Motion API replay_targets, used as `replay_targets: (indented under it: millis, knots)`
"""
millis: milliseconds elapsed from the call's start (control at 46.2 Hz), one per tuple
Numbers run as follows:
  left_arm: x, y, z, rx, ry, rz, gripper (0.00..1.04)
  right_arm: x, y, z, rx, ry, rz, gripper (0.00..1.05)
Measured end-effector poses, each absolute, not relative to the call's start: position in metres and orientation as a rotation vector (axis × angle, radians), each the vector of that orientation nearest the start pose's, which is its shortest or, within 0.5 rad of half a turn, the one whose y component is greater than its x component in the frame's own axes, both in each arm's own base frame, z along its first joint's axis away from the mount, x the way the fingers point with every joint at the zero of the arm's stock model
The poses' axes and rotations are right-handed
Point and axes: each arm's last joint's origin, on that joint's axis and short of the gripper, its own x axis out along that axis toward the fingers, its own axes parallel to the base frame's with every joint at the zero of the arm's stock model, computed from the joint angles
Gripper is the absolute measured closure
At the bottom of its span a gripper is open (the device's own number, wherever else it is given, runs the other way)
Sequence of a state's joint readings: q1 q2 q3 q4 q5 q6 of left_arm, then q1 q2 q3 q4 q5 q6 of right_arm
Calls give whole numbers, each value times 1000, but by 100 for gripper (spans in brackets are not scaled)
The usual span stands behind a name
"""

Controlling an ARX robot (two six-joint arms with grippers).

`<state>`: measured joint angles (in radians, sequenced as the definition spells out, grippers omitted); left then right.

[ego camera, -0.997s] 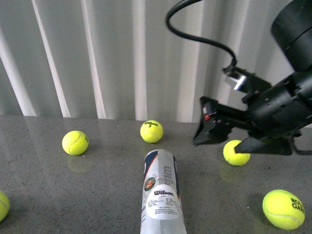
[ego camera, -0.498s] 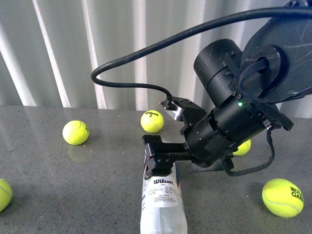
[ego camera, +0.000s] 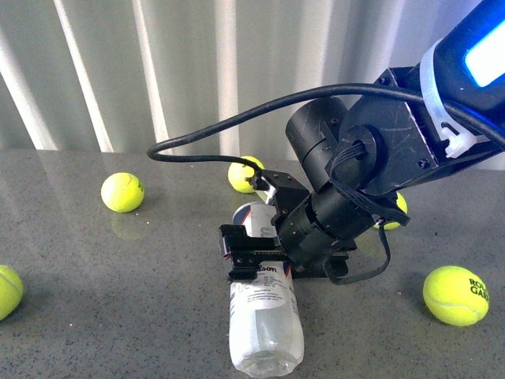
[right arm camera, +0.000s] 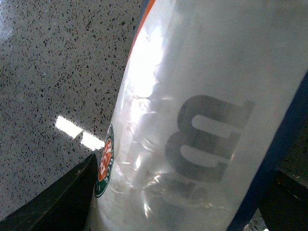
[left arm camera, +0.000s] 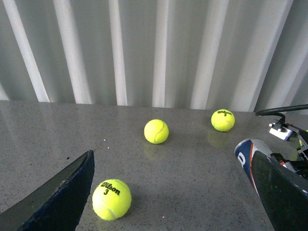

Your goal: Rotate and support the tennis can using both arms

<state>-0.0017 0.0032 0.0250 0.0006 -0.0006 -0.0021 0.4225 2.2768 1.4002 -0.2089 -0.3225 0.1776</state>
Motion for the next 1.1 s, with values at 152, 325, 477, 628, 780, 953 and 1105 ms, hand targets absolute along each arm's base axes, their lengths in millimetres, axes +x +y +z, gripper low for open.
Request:
replay_targets:
  millis: [152,325,477,628,780,953,1105]
  knots:
    - [96,0,172,-2,-22,-1,7,398,192,72,89,1148,561,35]
    - [96,0,172,-2,-22,-1,7,401,194,75,84,1132,559,58]
    - [96,0,172,-2,-22,-1,7,402,195,75,78,1124,554,73]
    - [96,0,172,-2,-22,-1,7,402,195,77,75,1116,555,86]
    - [96,0,172,-2,-22,-1,7,403,196,79,67,1108,558,92]
    - [96,0,172,-2,-22,-1,7,403,197,79,62,1105,558,93]
    - [96,0,172,-2,-22,-1,7,402,198,80,54,1103,557,94]
